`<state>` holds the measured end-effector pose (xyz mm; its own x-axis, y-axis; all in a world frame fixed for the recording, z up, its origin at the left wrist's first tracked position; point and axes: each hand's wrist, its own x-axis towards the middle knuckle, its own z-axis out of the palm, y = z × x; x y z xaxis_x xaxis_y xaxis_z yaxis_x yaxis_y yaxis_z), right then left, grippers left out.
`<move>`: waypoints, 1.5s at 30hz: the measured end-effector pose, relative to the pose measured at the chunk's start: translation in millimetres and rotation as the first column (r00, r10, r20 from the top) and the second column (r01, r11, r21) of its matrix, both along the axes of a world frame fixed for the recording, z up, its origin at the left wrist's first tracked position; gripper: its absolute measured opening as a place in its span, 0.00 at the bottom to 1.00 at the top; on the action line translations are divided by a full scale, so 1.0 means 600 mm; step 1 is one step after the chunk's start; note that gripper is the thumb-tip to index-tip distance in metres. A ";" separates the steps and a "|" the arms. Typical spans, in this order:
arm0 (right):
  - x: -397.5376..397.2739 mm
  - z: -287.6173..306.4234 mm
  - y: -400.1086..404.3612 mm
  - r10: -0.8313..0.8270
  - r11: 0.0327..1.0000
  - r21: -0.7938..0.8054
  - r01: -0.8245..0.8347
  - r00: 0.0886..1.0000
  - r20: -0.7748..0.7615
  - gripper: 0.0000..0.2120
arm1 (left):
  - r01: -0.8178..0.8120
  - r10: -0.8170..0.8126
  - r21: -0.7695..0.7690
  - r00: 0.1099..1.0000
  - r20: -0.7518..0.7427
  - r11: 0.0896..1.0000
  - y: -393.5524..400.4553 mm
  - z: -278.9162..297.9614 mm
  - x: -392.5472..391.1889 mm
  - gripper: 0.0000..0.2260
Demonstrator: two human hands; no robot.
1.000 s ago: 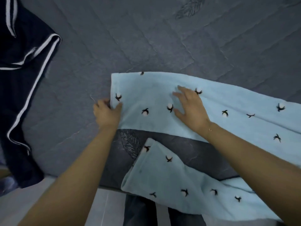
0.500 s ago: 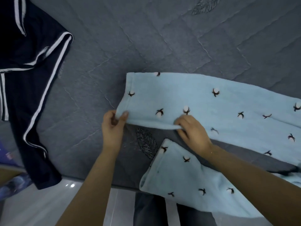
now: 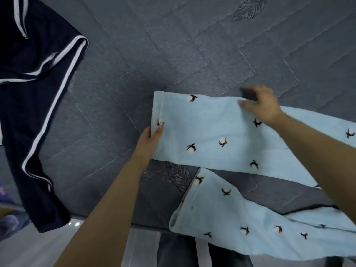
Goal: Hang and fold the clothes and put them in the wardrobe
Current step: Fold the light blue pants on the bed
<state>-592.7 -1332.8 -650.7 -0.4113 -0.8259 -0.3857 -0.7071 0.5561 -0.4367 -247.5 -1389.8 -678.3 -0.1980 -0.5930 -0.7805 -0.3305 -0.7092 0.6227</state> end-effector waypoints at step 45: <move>-0.138 0.035 0.439 -0.185 0.948 -0.223 0.226 0.964 0.190 0.20 | 0.962 -0.646 -0.261 0.248 0.722 0.077 0.253 0.101 -0.458 0.29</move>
